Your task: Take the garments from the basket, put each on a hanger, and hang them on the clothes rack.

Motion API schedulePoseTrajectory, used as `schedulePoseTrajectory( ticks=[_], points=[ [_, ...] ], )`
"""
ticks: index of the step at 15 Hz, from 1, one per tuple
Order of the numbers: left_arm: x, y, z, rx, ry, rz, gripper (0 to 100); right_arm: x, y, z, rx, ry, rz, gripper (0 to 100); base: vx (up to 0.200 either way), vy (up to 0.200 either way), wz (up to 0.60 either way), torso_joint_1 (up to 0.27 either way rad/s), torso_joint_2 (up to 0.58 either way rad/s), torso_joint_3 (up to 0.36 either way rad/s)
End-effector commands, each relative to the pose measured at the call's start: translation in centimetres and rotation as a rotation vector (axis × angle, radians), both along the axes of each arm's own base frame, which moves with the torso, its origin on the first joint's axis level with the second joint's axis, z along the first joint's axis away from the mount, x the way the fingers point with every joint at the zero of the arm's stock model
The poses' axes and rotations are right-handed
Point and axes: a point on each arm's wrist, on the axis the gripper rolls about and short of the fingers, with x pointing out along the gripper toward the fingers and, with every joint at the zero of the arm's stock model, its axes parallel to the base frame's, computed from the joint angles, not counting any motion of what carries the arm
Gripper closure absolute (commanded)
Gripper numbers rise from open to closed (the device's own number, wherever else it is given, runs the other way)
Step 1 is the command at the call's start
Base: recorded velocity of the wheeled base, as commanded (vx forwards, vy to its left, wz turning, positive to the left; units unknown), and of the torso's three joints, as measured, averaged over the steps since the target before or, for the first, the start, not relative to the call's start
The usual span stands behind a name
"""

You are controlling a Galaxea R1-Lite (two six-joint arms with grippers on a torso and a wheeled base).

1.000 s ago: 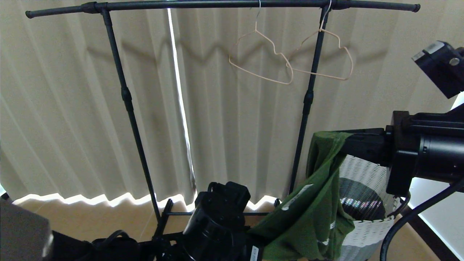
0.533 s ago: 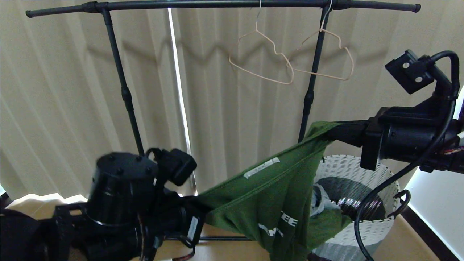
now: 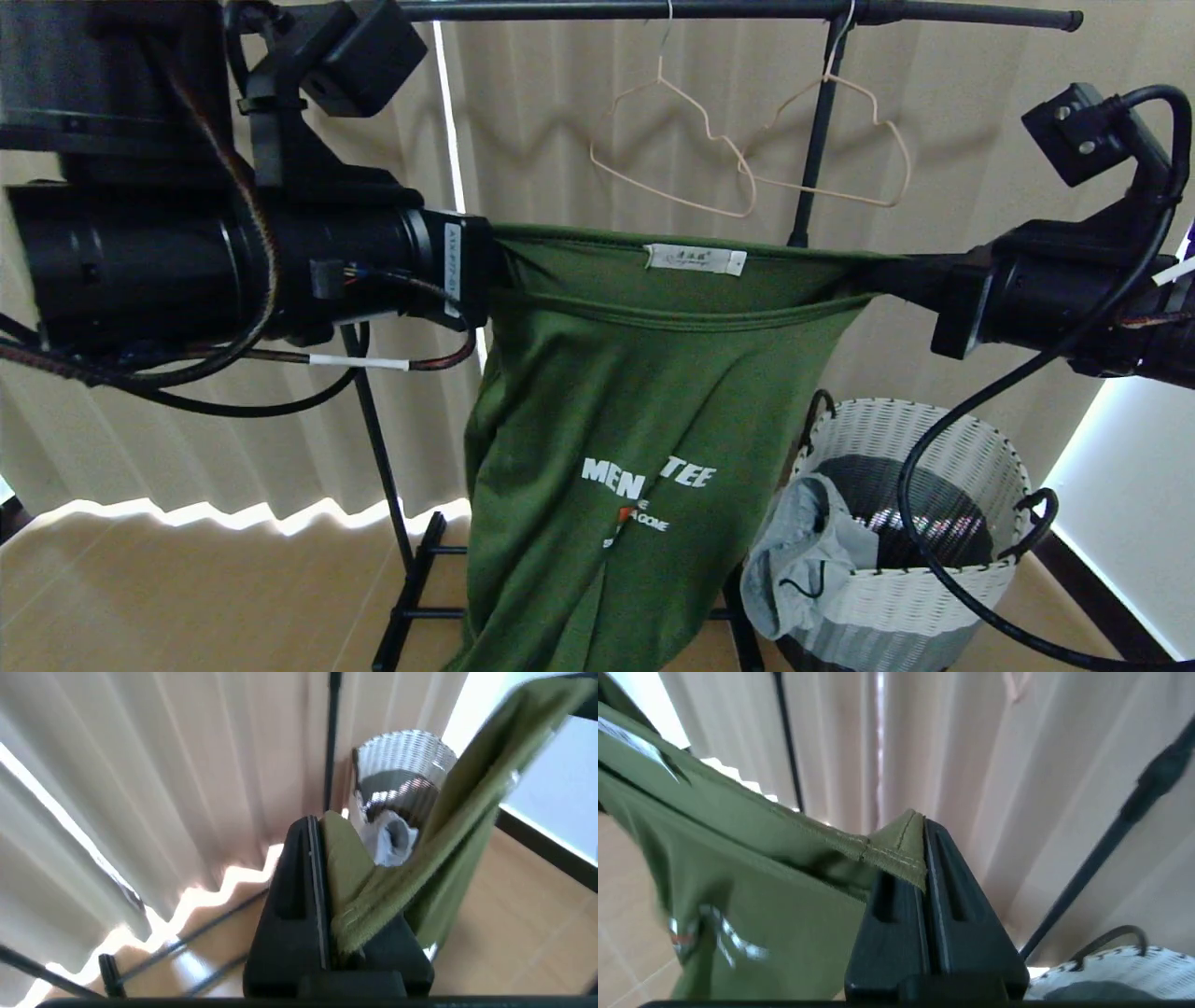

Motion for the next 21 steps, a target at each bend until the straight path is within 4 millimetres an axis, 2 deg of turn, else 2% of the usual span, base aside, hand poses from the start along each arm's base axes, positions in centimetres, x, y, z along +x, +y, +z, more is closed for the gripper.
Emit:
schedulePoseTrajectory(
  ticks=[1, 3, 7, 10, 15, 18, 21],
  points=[
    [1.8, -1.2, -0.3, 0.017, 0.002, 0.001, 100, 1.1, -0.5, 0.4, 0.003, -0.012, -0.03, 100, 0.0, 0.0, 0.0, 0.0, 0.0, 0.0],
    [1.8, -1.2, 0.4, 0.009, -0.022, 0.0, 100, 1.7, -0.8, 0.8, 0.008, -0.023, -0.051, 100, 0.0, 0.0, 0.0, 0.0, 0.0, 0.0],
    [1.8, -1.2, 0.1, 0.012, -0.029, 0.002, 100, 2.2, -1.1, 0.8, 0.008, -0.022, -0.067, 100, 0.0, 0.0, 0.0, 0.0, 0.0, 0.0],
    [1.9, -1.3, 0.4, -0.003, -0.065, -0.009, 100, 1.2, -2.7, 1.5, 0.011, -0.037, -0.112, 100, 0.0, 0.0, 0.0, 0.0, 0.0, 0.0],
    [4.2, -2.3, -0.6, 0.019, -0.046, -0.03, 100, -4.1, -4.3, 2.4, 0.007, -0.02, -0.113, 100, 0.0, 0.0, 0.0, 0.0, 0.0, 0.0],
    [5.3, -2.4, -1.3, 0.021, -0.026, -0.07, 100, -8.6, -3.6, 1.9, 0.016, -0.007, 0.068, 100, 0.0, 0.0, 0.0, 0.0, 0.0, 0.0],
    [6.0, -2.3, -0.8, -0.005, -0.035, -0.131, 100, -10.3, -3.5, 1.5, 0.01, 0.013, 0.113, 100, 0.0, 0.0, 0.0, 0.0, 0.0, 0.0]
  ],
)
